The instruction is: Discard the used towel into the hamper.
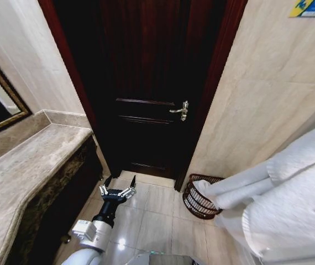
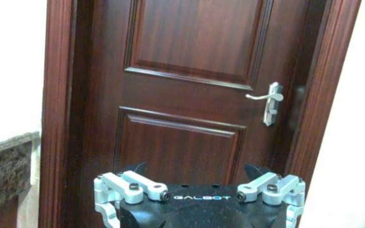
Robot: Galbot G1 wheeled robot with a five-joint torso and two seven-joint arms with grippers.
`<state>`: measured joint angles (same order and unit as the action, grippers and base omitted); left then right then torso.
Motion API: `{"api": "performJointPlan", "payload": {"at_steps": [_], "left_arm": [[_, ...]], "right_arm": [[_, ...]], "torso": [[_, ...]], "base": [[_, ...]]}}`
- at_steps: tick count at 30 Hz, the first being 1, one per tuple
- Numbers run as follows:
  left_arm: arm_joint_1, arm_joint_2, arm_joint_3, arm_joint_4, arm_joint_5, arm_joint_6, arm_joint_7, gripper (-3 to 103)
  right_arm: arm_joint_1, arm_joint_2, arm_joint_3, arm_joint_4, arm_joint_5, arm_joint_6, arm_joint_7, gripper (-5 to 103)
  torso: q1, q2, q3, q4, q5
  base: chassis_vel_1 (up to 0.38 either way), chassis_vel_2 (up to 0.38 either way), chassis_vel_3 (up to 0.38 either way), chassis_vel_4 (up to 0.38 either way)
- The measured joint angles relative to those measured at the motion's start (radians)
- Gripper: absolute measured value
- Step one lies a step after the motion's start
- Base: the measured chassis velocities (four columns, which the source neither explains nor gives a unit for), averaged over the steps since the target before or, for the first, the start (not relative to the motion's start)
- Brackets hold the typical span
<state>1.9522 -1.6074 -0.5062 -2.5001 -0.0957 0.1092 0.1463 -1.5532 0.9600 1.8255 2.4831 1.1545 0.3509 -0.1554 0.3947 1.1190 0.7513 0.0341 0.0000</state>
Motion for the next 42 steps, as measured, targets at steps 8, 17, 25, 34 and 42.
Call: {"api": "performJointPlan", "payload": {"at_steps": [8, 17, 25, 34, 42], "left_arm": [[0.0, 0.0, 0.0, 0.0, 0.0, 0.0, 0.0, 100], [0.0, 0.0, 0.0, 0.0, 0.0, 0.0, 0.0, 100], [0.0, 0.0, 0.0, 0.0, 0.0, 0.0, 0.0, 100], [0.0, 0.0, 0.0, 0.0, 0.0, 0.0, 0.0, 100], [0.0, 0.0, 0.0, 0.0, 0.0, 0.0, 0.0, 100]], "right_arm": [[0.0, 0.002, -0.002, 0.001, -0.001, 0.0, 0.0, 13], [-0.001, 0.003, -0.004, 0.001, -0.001, 0.003, 0.005, 13], [-0.001, 0.004, -0.008, 0.001, -0.001, 0.003, 0.004, 13], [-0.003, 0.006, -0.01, 0.002, -0.003, 0.006, 0.002, 13], [0.003, 0.007, -0.025, 0.004, -0.013, 0.006, 0.002, 13]], "torso": [[0.0, 0.0, 0.0, 0.0001, -0.0001], [0.0, 0.0, 0.0, 0.0, 0.0], [0.0, 0.0, 0.0, 0.0002, 0.0], [0.0, 0.0, 0.0, 0.0, 0.0], [0.0, 0.0, 0.0, -0.0003, 0.0001]], "base": [[-0.104, 0.12, 0.101, -0.103], [-0.082, 0.069, 0.08, -0.085], [-0.007, 0.005, 0.005, -0.004], [-0.015, -0.021, -0.018, -0.018], [-0.064, -0.056, -0.065, -0.062]]}}
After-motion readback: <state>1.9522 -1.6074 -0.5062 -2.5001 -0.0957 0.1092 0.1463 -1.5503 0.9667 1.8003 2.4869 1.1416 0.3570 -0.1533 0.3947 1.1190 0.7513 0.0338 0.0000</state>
